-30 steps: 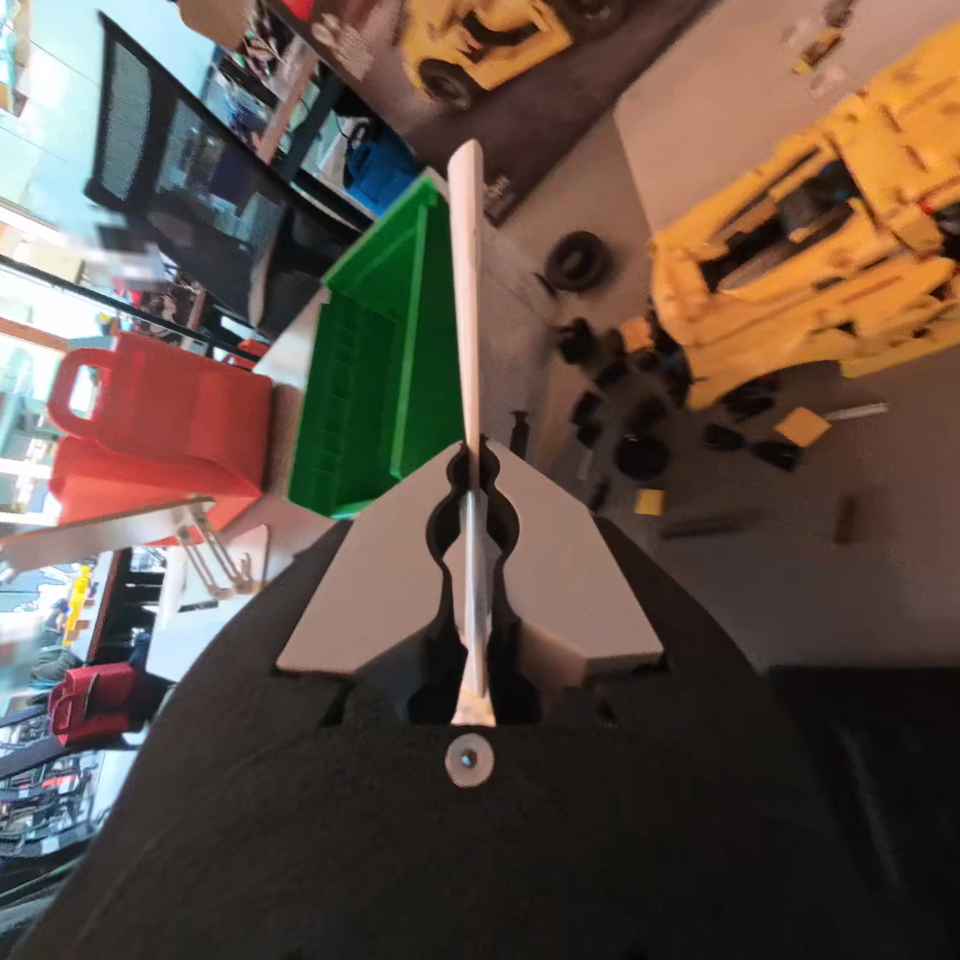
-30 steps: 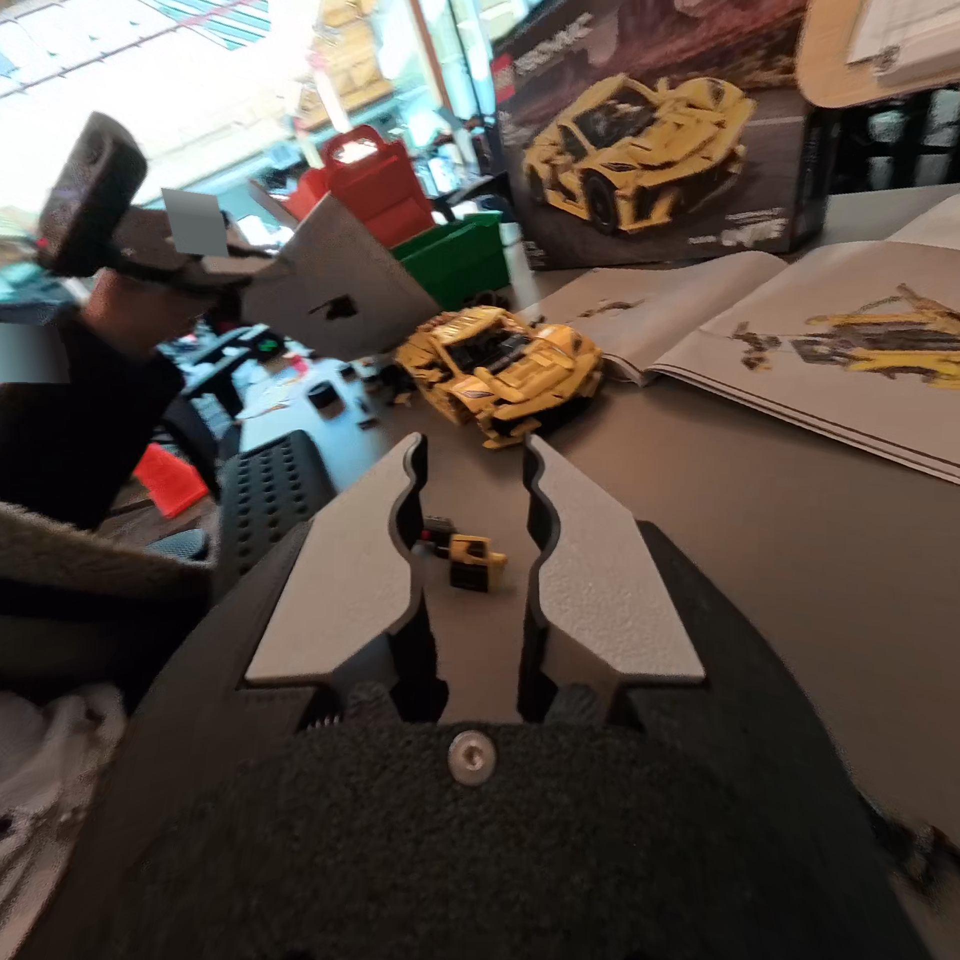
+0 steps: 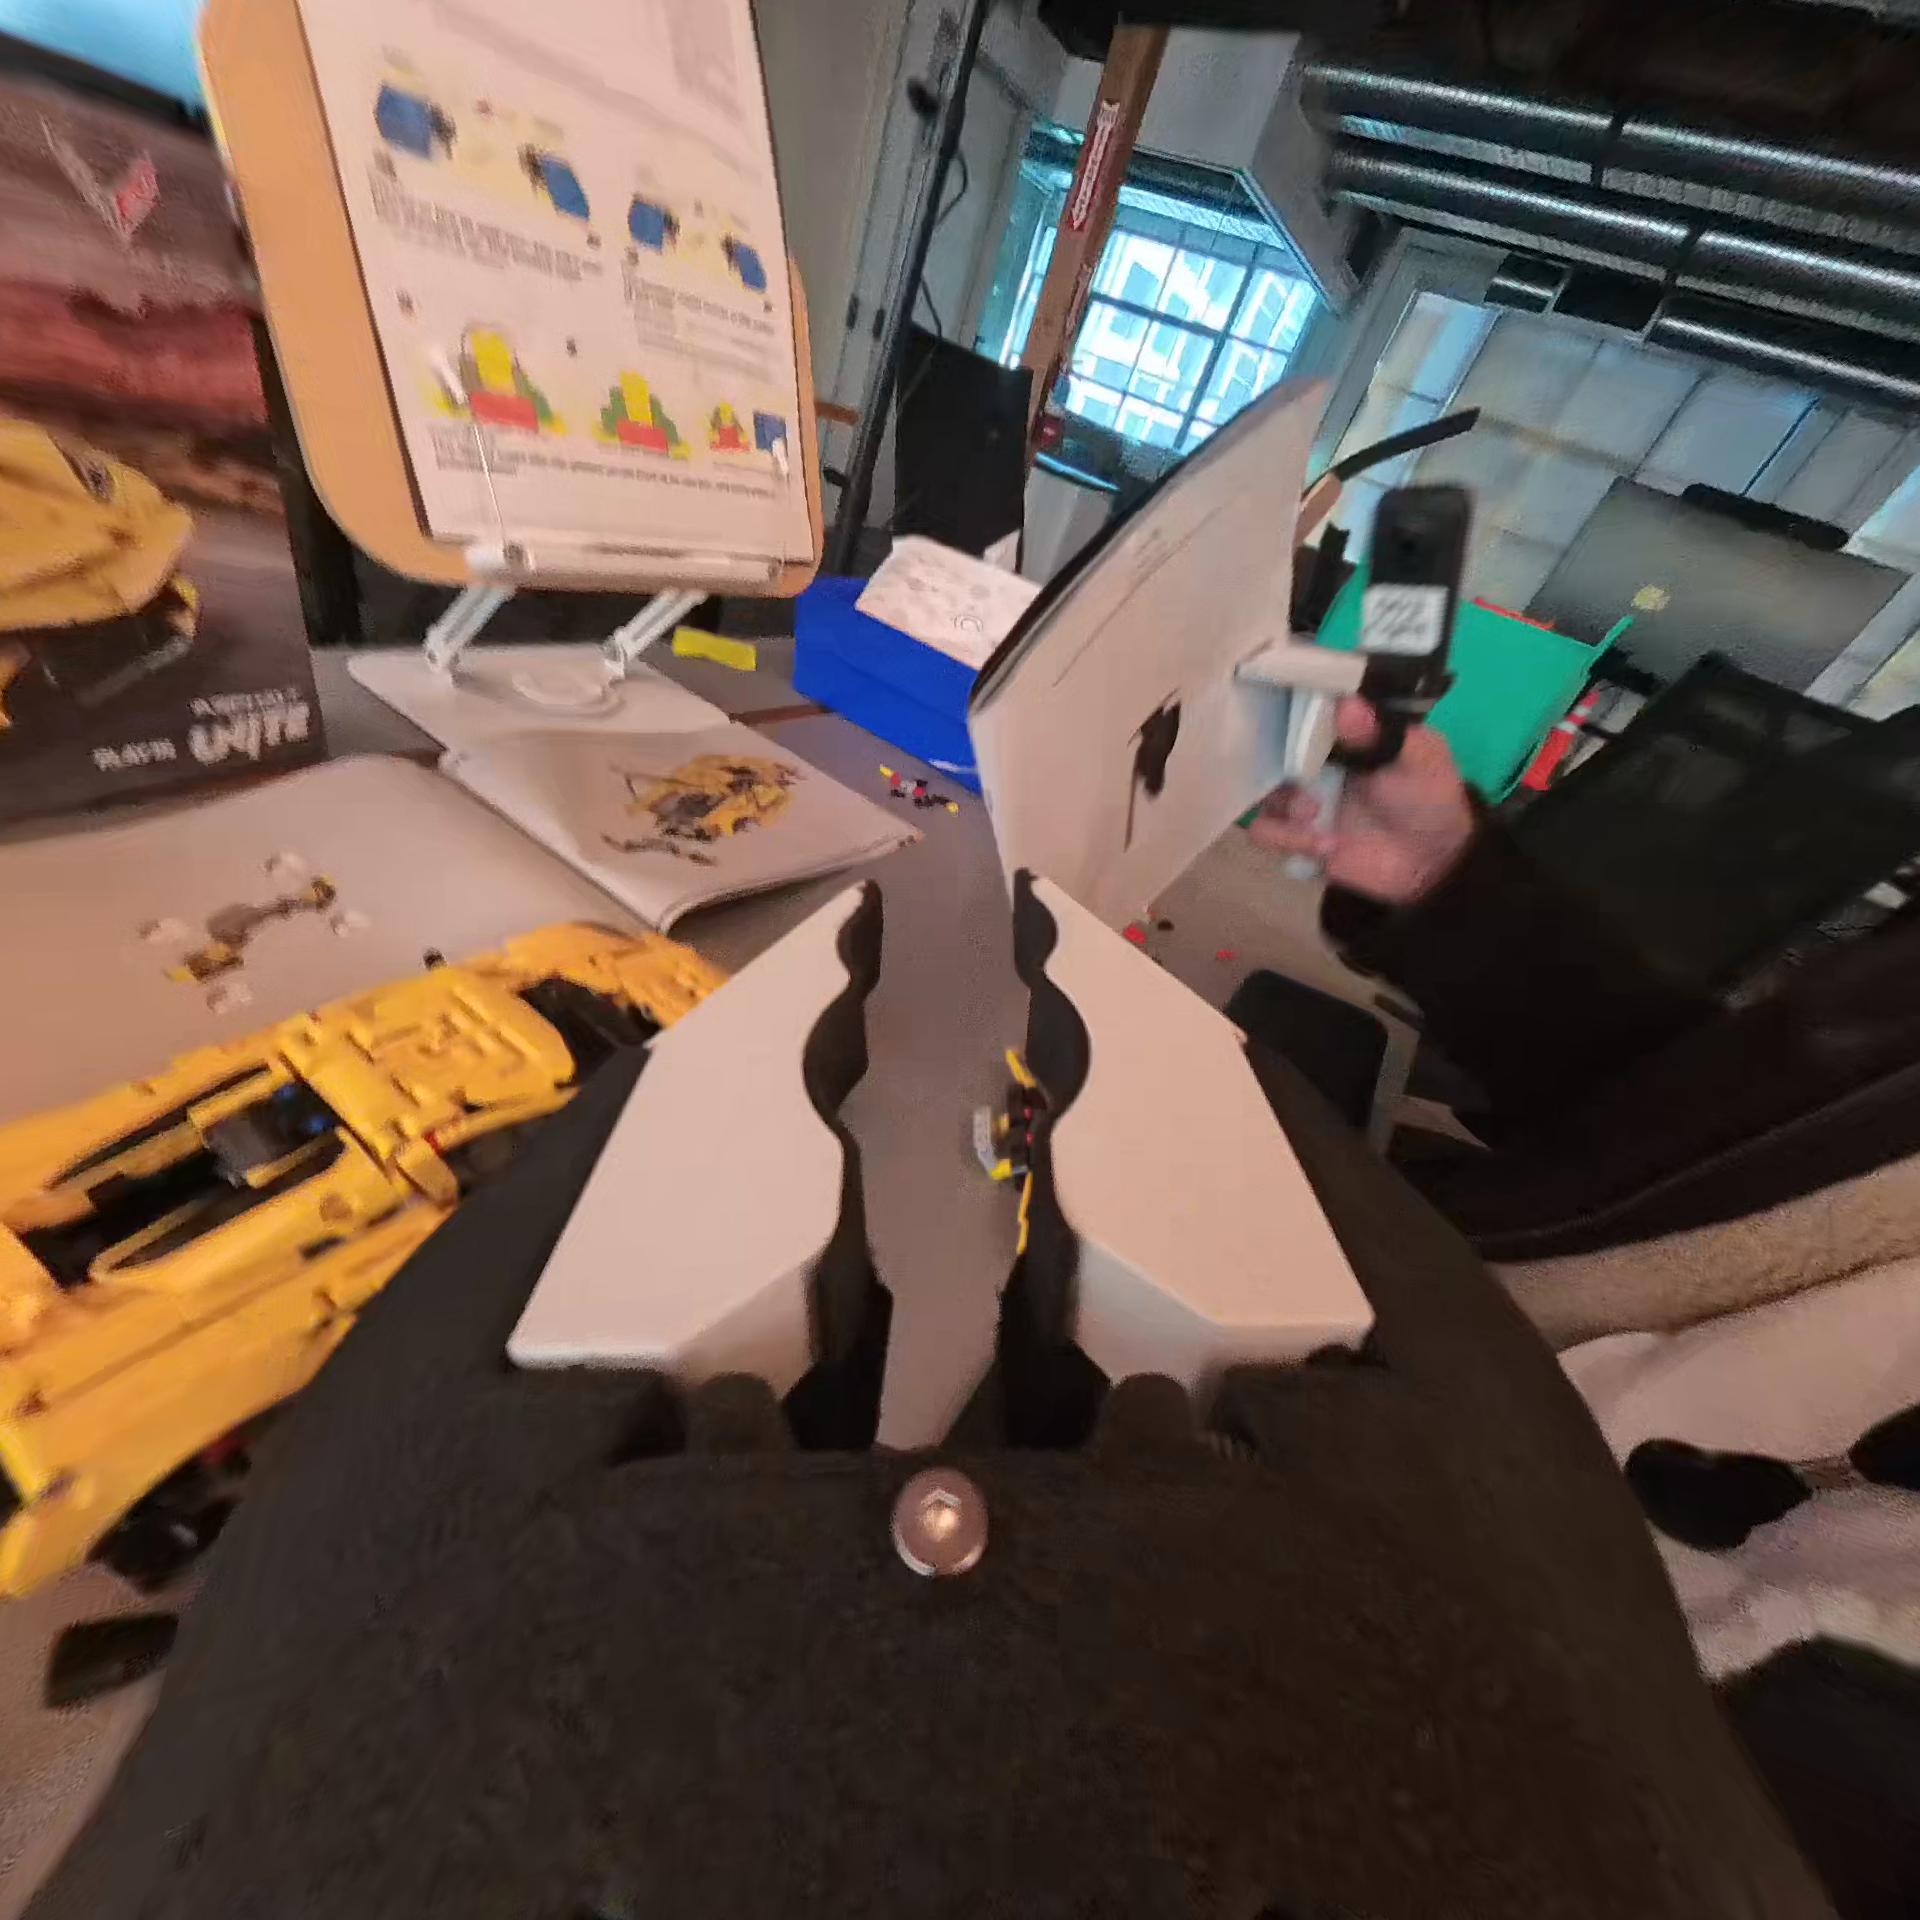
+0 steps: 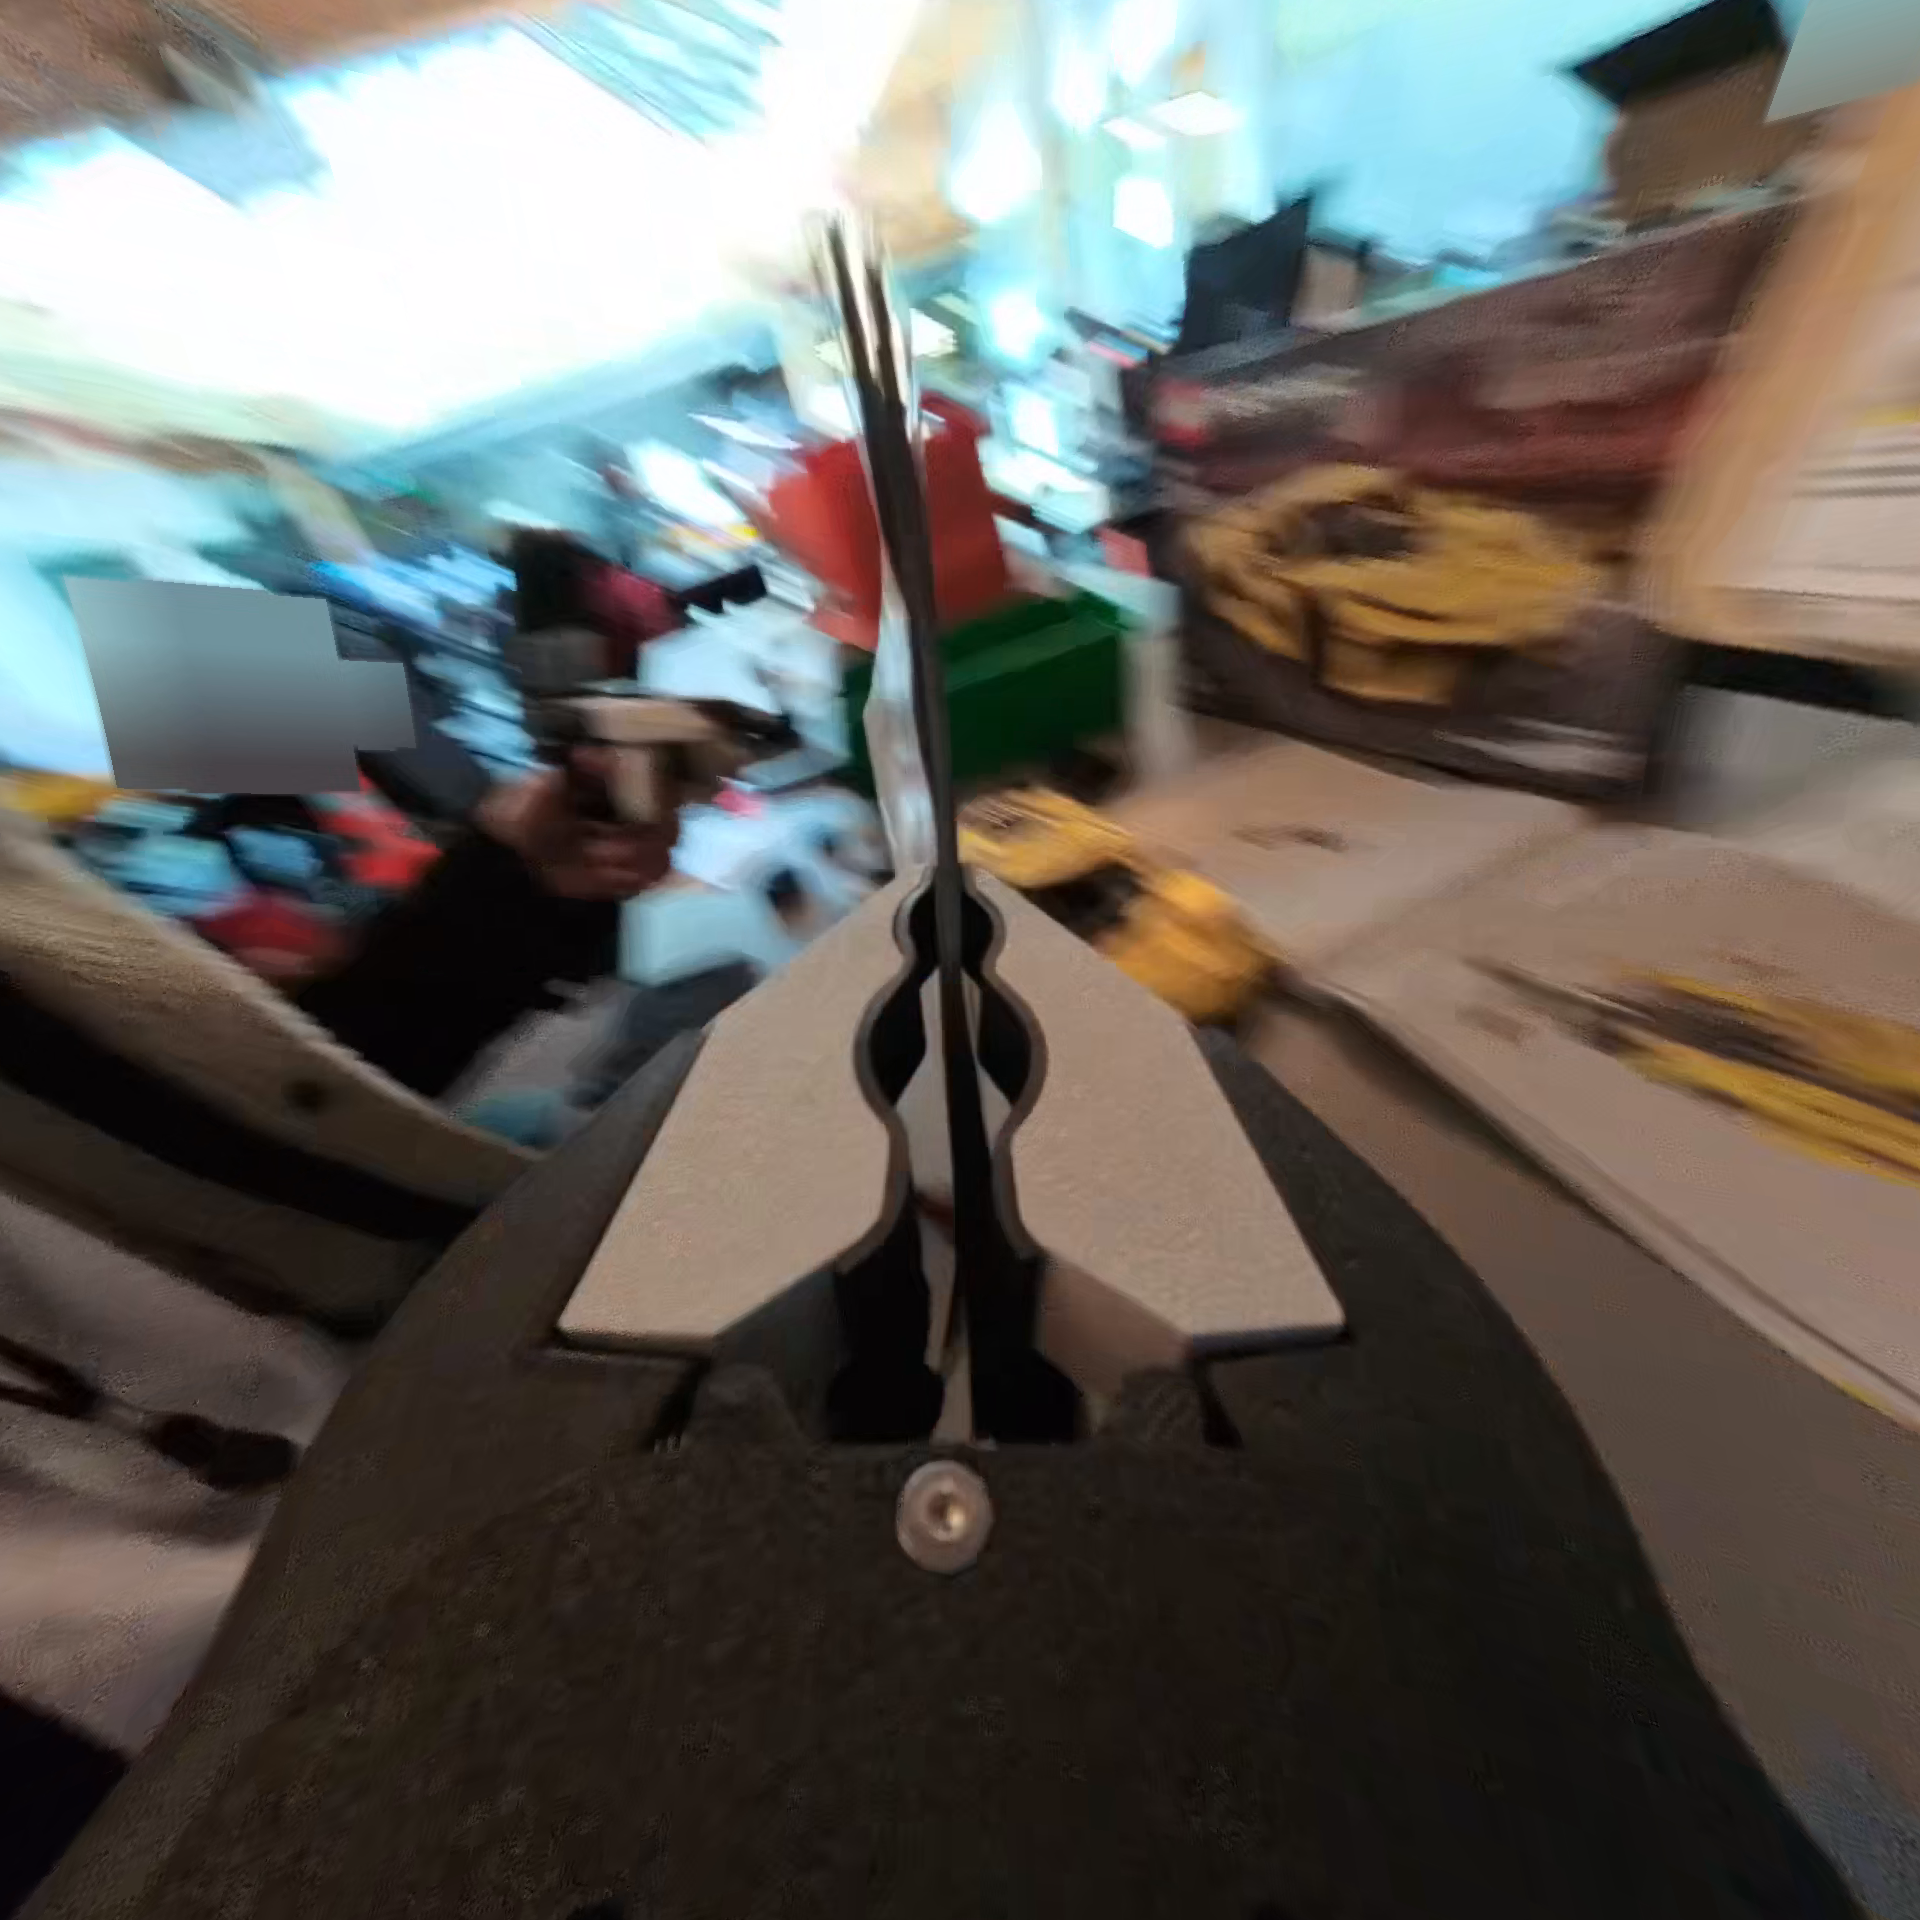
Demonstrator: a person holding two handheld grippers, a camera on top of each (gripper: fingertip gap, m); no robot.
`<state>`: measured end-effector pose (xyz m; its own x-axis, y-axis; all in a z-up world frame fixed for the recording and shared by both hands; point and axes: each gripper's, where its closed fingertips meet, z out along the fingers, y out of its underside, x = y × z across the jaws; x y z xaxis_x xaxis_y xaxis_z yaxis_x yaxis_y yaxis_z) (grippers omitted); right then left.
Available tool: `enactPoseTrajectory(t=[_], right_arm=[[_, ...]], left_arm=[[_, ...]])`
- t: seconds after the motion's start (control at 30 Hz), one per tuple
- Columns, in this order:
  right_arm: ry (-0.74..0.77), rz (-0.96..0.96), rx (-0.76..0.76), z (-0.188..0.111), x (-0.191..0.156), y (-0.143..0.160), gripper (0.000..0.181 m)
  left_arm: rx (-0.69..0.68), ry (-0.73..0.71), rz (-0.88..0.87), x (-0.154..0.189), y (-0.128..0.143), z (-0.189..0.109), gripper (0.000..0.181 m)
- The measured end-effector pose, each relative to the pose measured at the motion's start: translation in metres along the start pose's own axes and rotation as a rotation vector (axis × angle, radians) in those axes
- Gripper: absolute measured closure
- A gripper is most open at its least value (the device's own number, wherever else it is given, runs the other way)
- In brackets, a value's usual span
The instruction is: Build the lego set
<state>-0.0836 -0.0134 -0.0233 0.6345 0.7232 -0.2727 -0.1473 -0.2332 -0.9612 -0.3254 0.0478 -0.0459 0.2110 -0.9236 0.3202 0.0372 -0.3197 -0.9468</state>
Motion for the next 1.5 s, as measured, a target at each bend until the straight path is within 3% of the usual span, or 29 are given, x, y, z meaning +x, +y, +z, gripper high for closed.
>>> enactPoseTrajectory(t=[0.13,0.23,0.33,0.43,0.53,0.57,0.6,0.7,0.77,0.87,0.93,1.0,1.13,1.27,1.4,1.5], right_arm=[[0.792,-0.337,-0.422,-0.179,0.100,-0.010,0.180],[1.235,-0.481,-0.755,-0.318,0.144,-0.012,0.181],[1.524,-0.576,-1.004,-0.420,0.182,0.004,0.181],[1.579,-0.463,-1.213,-0.468,0.213,0.070,0.181],[1.493,-0.112,-1.241,-0.486,0.235,0.151,0.175],[1.502,-0.040,-1.194,-0.491,0.241,0.164,0.177],[1.541,0.009,-1.155,-0.501,0.244,0.171,0.168],[1.630,0.099,-1.005,-0.524,0.240,0.171,0.153],[1.617,0.181,-0.840,-0.520,0.231,0.165,0.132],[1.555,0.215,-0.567,-0.496,0.209,0.138,0.126],[1.473,0.211,-0.431,-0.467,0.189,0.117,0.125],[1.368,0.155,-0.304,-0.427,0.167,0.092,0.124],[1.020,0.057,0.051,-0.308,0.125,0.043,0.127],[0.875,-0.045,0.052,-0.216,0.125,0.056,0.121],[0.720,-0.002,-0.069,-0.132,0.131,0.079,0.120],[0.651,-0.124,-0.261,-0.069,0.139,0.081,0.122]], left_arm=[[-0.055,-0.054,-0.003,-0.019,0.051,0.005,0.157],[-0.082,-0.085,0.037,-0.022,0.074,0.008,0.158],[-0.078,-0.089,0.050,-0.021,0.081,0.014,0.158],[-0.085,-0.072,0.023,-0.021,0.084,0.017,0.158],[-0.116,-0.078,-0.004,-0.022,0.088,0.015,0.158],[-0.129,-0.086,-0.012,-0.023,0.091,0.014,0.158],[-0.145,-0.102,-0.019,-0.025,0.094,0.012,0.158],[-0.184,-0.151,-0.074,-0.029,0.103,0.001,0.157],[-0.132,-0.152,-0.117,-0.026,0.098,-0.008,0.156],[-0.065,-0.216,-0.138,-0.033,0.089,-0.023,0.156],[-0.093,-0.278,-0.110,-0.039,0.092,-0.031,0.156],[-0.158,-0.348,-0.049,-0.045,0.099,-0.036,0.156],[-0.237,-0.505,0.098,-0.057,0.102,-0.045,0.156],[-0.258,-0.528,0.076,-0.060,0.101,-0.044,0.156],[-0.286,-0.579,0.058,-0.075,0.099,-0.051,0.156],[-0.333,-0.619,0.091,-0.098,0.084,-0.053,0.156]])
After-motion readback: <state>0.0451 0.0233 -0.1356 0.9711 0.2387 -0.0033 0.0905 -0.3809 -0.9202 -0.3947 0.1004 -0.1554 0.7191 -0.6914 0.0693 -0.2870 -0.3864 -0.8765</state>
